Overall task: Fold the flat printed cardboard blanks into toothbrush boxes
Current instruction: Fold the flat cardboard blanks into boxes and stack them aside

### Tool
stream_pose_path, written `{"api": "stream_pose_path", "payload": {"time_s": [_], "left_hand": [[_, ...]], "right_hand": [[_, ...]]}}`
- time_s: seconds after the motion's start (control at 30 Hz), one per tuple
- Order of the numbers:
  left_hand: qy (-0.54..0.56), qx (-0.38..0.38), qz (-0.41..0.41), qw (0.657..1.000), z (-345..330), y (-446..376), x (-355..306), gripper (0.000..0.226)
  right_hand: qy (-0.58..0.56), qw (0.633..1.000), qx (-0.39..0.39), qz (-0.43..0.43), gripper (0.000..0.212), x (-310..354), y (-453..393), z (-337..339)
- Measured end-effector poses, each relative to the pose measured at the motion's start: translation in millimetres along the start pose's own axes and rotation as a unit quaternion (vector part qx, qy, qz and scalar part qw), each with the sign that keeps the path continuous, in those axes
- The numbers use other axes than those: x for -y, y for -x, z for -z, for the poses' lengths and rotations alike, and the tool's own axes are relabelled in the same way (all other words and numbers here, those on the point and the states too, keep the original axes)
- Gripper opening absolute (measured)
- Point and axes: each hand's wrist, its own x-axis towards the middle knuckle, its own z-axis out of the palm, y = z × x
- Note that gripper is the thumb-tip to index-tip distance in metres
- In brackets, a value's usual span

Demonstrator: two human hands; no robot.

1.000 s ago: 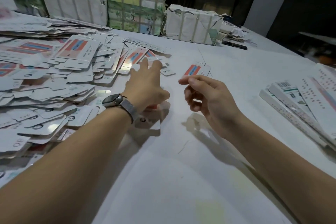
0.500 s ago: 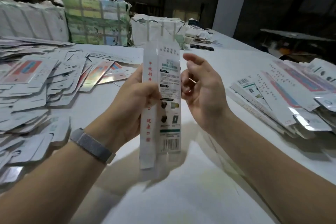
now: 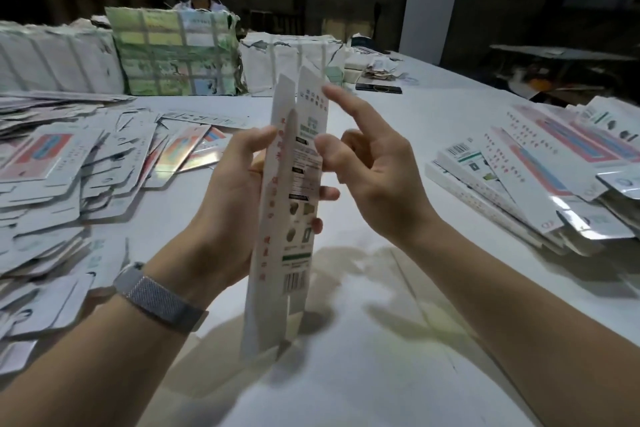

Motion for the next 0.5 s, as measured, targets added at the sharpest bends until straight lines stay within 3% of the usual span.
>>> {"api": "stream_pose_path", "payload": {"time_s": [0.17, 0.27, 0.4, 0.5], "left_hand": [[-0.087, 0.047, -0.019, 0.995, -7.8, -3.8, 3.1, 0.064], [-0.091, -0.019, -0.076, 0.993, -10.4, -5.6, 6.4, 0.072], [-0.133, -0.111, -0.124, 0.977, -5.5, -7.9, 12.5, 0.106], [-0.114, -0.079, -0.133, 0.981, -5.3, -6.8, 12.4, 0.076]], "right_hand": [[-0.084, 0.996, 0.018, -0.017, 0.067, 7.5, -0.6, -1.2], [-0.118, 0.993, 0.016, -0.027, 0.061, 9.4, -1.7, 0.7], [-0.052, 0.998, 0.01, -0.013, 0.054, 7.4, -3.8, 1.4], [0.03, 0.999, -0.012, -0.03, 0.048, 1.5, -4.5, 3.6]]}}
